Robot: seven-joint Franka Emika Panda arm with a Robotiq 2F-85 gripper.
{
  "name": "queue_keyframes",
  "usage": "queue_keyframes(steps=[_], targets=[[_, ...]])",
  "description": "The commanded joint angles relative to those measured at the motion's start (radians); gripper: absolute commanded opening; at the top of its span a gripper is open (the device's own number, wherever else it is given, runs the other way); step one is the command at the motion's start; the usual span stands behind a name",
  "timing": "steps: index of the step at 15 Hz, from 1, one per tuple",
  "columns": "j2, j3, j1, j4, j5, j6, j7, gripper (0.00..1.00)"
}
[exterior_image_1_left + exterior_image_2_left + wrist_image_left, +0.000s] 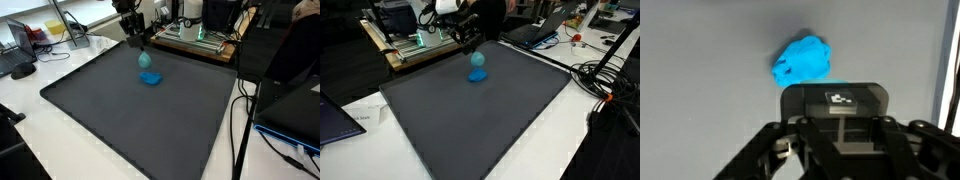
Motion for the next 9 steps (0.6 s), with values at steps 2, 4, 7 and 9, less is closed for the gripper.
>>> queue_keyframes(steps=[2, 4, 7, 9], targets=[[-0.035, -0.019, 0.016, -0.089, 0.053, 0.121, -0.089, 0.21], [-0.021, -0.017, 0.022, -0.099, 0.083, 0.164, -0.118, 0.21], [0.002, -0.014, 0.029, -0.104, 0.12, 0.235, -0.121, 0.21], [0.017, -0.012, 0.032, -0.103, 0.127, 0.272, -0.11, 0.21]])
